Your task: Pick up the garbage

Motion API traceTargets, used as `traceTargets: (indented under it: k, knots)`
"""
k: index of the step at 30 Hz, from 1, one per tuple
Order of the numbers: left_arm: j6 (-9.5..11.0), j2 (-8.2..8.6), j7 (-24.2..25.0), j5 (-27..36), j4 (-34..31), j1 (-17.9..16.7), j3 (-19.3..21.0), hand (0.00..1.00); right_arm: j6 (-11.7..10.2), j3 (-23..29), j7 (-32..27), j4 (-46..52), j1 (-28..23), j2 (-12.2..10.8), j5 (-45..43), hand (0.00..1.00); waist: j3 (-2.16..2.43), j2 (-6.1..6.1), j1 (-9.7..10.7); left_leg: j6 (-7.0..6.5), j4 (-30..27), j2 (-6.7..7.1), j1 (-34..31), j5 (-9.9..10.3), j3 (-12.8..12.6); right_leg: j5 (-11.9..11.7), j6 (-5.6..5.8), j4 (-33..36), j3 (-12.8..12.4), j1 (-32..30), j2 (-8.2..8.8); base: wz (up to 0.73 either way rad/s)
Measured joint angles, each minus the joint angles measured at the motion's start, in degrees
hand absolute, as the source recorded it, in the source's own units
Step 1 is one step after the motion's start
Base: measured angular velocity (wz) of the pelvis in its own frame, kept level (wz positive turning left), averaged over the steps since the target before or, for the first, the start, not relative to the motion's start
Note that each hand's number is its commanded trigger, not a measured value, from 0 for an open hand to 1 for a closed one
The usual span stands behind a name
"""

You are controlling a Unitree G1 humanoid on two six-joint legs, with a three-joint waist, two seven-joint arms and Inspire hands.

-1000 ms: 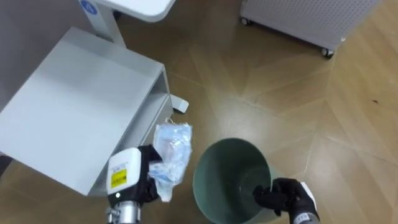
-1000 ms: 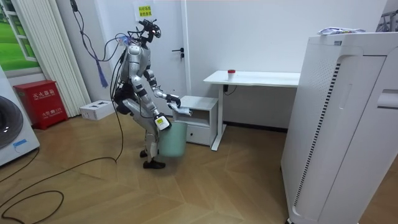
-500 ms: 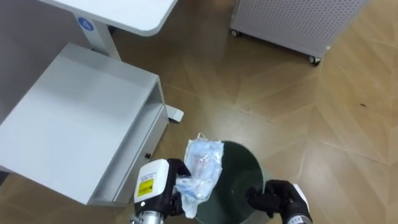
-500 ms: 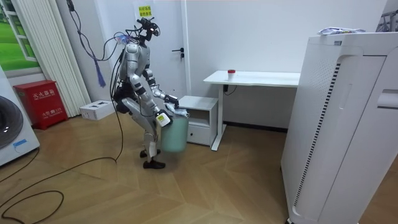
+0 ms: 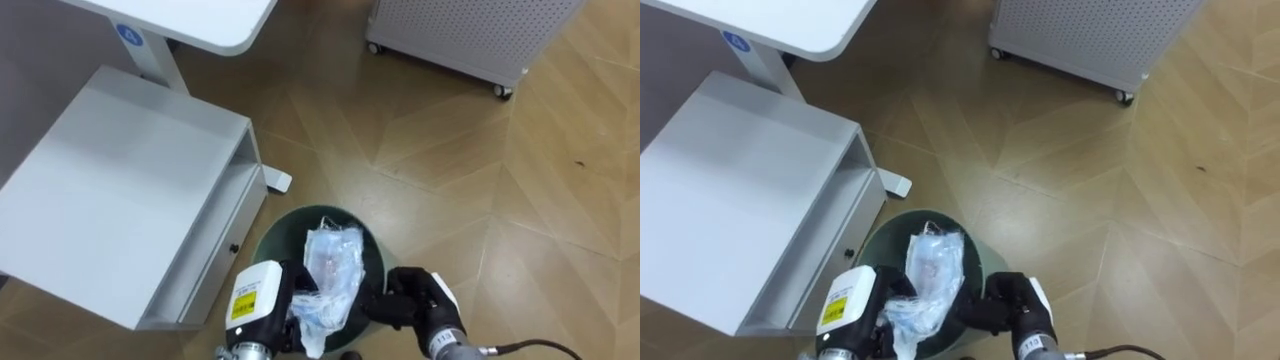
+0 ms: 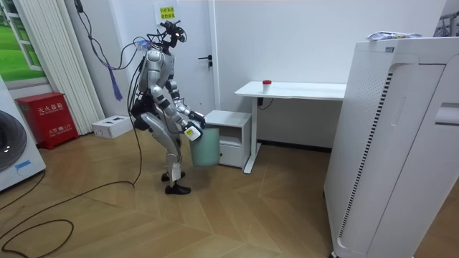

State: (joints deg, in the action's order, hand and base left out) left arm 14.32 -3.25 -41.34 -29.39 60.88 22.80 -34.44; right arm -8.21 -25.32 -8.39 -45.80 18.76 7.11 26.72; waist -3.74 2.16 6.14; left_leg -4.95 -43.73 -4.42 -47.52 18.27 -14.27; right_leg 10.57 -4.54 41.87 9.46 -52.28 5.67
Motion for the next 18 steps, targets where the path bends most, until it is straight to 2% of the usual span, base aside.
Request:
traceTargets:
  k: [9, 18]
  knots:
    - [-0.01, -0.73, 1.86, -0.22, 1.02, 0.38, 0.16, 0.00, 0.00, -0.45, 2.51, 2.45, -0.62, 0.06, -0.82, 1.00, 0.00, -0.08, -0.27, -0.03, -0.02, -0.03, -1.03, 0.01, 0.02, 0.02, 0.02, -0.15, 0.37, -0.89, 0.13, 0.00]
    - [-0.03, -1.51, 2.11, -0.19, 1.00, 0.39, 0.43, 0.00, 0.00, -0.45, 3.37, 2.44, -0.99, 0.72, -0.73, 1.00, -0.07, -0.59, -1.88, -0.04, -0.02, -0.04, -0.98, 0.01, 0.07, 0.02, 0.01, -0.10, 0.39, -0.90, 0.15, 0.00]
